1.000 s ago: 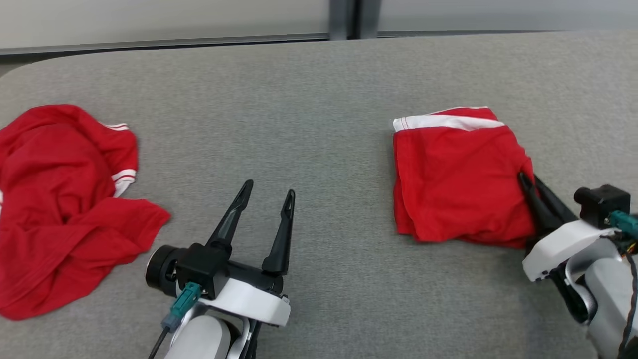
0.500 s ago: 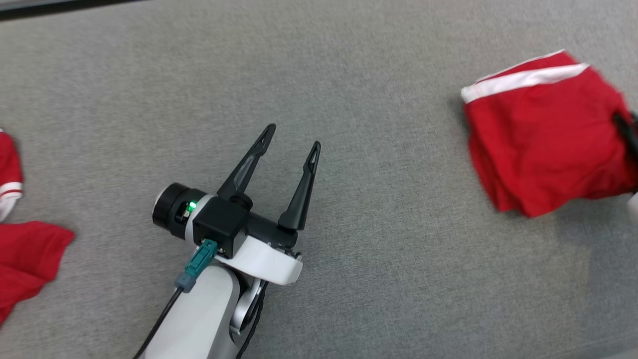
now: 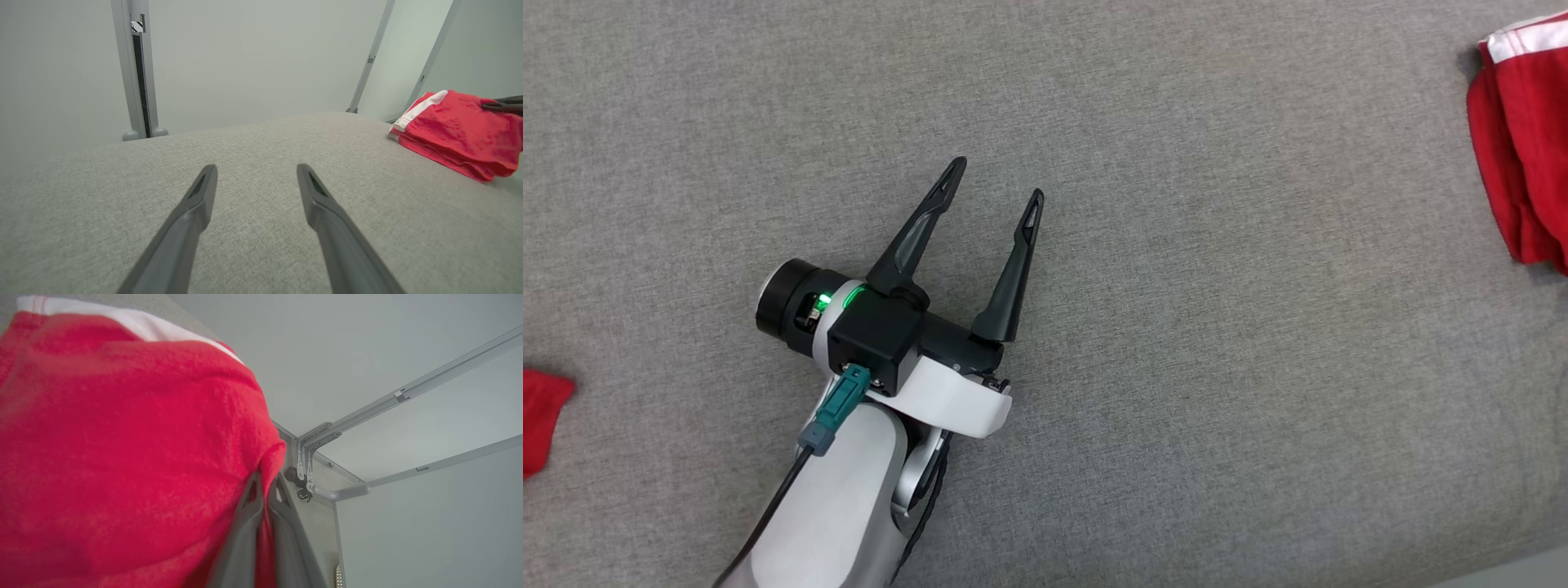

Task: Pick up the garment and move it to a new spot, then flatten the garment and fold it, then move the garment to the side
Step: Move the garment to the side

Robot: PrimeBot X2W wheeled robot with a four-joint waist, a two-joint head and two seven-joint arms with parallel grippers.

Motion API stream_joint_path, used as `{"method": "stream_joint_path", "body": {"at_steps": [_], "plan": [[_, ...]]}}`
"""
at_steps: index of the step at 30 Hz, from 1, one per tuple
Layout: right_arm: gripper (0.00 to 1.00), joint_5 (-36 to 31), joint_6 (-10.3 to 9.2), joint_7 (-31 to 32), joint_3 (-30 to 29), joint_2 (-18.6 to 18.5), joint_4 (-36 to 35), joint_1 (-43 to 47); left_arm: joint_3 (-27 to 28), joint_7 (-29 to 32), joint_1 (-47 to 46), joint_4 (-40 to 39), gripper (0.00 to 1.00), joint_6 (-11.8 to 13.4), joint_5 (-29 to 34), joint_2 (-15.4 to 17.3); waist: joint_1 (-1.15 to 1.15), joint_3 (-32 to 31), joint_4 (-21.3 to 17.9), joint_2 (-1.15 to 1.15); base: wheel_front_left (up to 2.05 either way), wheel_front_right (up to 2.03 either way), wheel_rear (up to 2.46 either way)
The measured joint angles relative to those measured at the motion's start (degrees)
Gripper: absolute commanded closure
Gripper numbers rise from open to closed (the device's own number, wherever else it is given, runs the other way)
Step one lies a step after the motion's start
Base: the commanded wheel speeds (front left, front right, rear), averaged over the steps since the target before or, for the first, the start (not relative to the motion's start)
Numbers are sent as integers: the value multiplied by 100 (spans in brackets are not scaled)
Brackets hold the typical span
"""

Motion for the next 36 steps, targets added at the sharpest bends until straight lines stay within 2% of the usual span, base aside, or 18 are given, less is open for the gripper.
{"method": "stream_joint_path", "body": {"at_steps": [4,6,13,18,29,36], "plan": [[100,-133,0,-8,-178,16,89,7,7,-1,-5,-4,0,-18,5,-3,0,24,52,0,0,0,0],[0,-151,0,-13,-363,58,159,12,14,0,-5,-3,0,-18,5,0,0,18,72,0,0,0,0],[0,-210,-1,-13,-867,431,-3,142,29,0,35,5,0,4,-84,1,0,-226,106,0,0,0,0],[0,-159,-1,-14,-1170,951,-659,382,63,0,248,-35,0,43,-238,2,0,-687,149,0,0,0,0],[0,488,-2,-14,-1201,1868,-2053,1330,229,0,926,-134,0,179,-519,1,0,-1757,522,0,0,0,0],[0,799,-3,-14,-1132,2538,-2557,1980,587,0,1384,-115,0,212,-579,3,0,-2322,906,0,0,0,0]]}}
